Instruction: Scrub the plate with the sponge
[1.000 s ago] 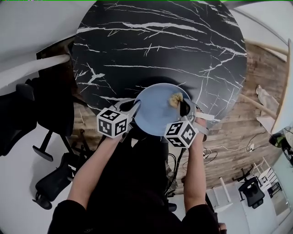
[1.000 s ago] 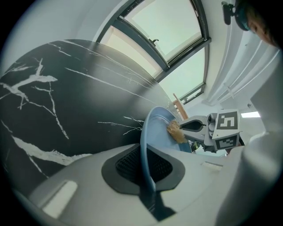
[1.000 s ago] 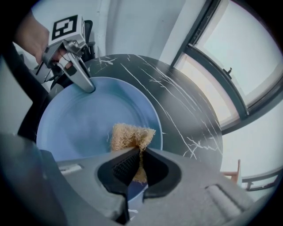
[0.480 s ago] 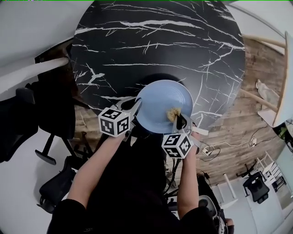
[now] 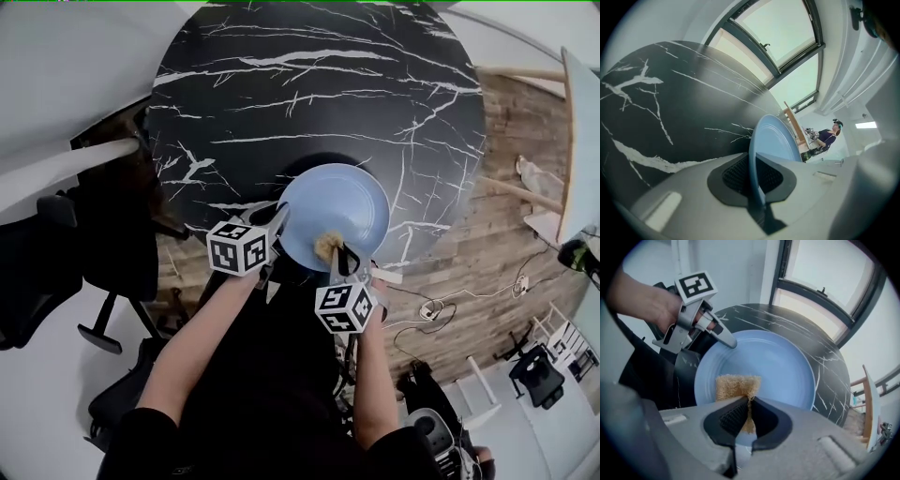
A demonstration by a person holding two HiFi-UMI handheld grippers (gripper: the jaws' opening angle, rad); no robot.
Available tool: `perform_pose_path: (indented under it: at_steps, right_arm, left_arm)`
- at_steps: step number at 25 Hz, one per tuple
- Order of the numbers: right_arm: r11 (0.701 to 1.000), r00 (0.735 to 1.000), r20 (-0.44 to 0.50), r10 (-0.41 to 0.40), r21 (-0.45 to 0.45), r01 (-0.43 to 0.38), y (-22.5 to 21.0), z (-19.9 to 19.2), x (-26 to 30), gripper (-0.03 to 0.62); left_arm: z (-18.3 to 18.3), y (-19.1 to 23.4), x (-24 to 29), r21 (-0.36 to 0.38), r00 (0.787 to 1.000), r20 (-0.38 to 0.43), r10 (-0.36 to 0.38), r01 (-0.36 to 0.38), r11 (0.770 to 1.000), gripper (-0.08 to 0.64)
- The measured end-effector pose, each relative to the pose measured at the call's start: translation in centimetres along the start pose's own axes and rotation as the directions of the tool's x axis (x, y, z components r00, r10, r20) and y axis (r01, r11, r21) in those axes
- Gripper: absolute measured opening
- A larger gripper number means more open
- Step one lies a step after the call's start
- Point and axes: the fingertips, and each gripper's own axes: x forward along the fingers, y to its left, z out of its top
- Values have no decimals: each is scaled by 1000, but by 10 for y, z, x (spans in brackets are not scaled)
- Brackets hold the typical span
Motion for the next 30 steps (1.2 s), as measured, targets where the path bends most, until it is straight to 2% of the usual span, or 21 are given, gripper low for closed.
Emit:
perform_pose_path:
  at_steps: [4, 8, 11, 15, 19, 24, 26, 30]
  right_arm:
    - [992, 989, 133, -59, 117, 44, -20, 24, -31, 21]
    - [964, 954, 264, -145, 254, 77, -42, 49, -65, 21]
    - [927, 906, 370, -205, 371, 58, -54, 66, -95, 21]
    - [863, 812, 507, -288, 505, -10, -65, 84, -144, 21]
    - [821, 738, 573, -358, 569, -44, -65, 99, -189, 21]
    - [775, 657, 610, -444, 629, -59, -61, 113, -243, 21]
    - [768, 635, 616, -467, 638, -54, -58, 116, -258, 21]
    - [780, 611, 638, -468, 624, -54, -51, 119, -277, 21]
  left_arm:
    - [1, -1, -5, 13, 1000, -4, 4, -4, 1000, 32]
    - [13, -1, -19, 51, 1000, 12, 6, -7, 999, 67]
    - [25, -7, -39, 109, 999, 43, 2, -6, 994, 70]
    - [45, -33, -76, 229, 993, 108, -41, 15, 973, 24]
    - [68, -66, -111, 344, 980, 165, -114, 51, 938, 0]
    - [85, -110, -162, 496, 954, 224, -199, 64, 866, 0]
    - [85, -127, -179, 545, 946, 233, -227, 67, 836, -2]
    - [83, -155, -205, 616, 929, 261, -261, 48, 786, 0]
